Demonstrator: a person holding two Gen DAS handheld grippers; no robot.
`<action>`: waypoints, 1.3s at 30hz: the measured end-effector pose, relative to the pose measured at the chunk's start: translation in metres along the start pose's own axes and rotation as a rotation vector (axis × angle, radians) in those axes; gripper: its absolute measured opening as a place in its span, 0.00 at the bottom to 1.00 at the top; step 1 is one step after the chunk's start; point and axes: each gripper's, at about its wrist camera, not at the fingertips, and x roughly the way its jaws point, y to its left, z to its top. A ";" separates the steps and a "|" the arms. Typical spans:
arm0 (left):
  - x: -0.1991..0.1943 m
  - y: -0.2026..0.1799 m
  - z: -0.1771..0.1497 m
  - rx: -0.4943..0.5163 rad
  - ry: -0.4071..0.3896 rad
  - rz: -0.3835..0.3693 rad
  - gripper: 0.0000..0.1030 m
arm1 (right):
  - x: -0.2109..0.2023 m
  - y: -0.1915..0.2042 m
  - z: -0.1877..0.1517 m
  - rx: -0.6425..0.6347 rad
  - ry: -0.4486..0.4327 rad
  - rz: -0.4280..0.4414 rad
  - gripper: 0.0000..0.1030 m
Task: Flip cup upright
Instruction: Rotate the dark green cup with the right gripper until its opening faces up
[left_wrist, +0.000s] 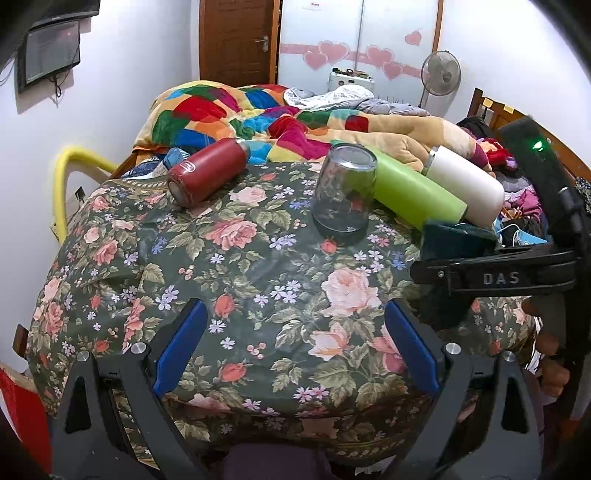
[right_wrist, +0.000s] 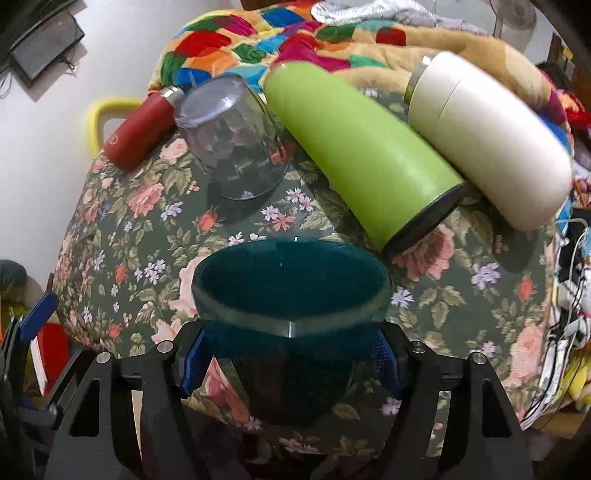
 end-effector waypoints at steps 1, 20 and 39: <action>-0.001 -0.001 0.001 0.002 -0.003 0.000 0.94 | -0.003 0.001 0.001 -0.008 -0.009 -0.001 0.68; 0.004 0.001 0.007 -0.002 0.008 0.005 0.94 | -0.009 0.015 0.018 -0.068 -0.060 -0.005 0.68; 0.003 0.005 0.000 -0.012 0.034 0.019 0.94 | 0.004 0.021 0.003 -0.108 0.002 0.009 0.71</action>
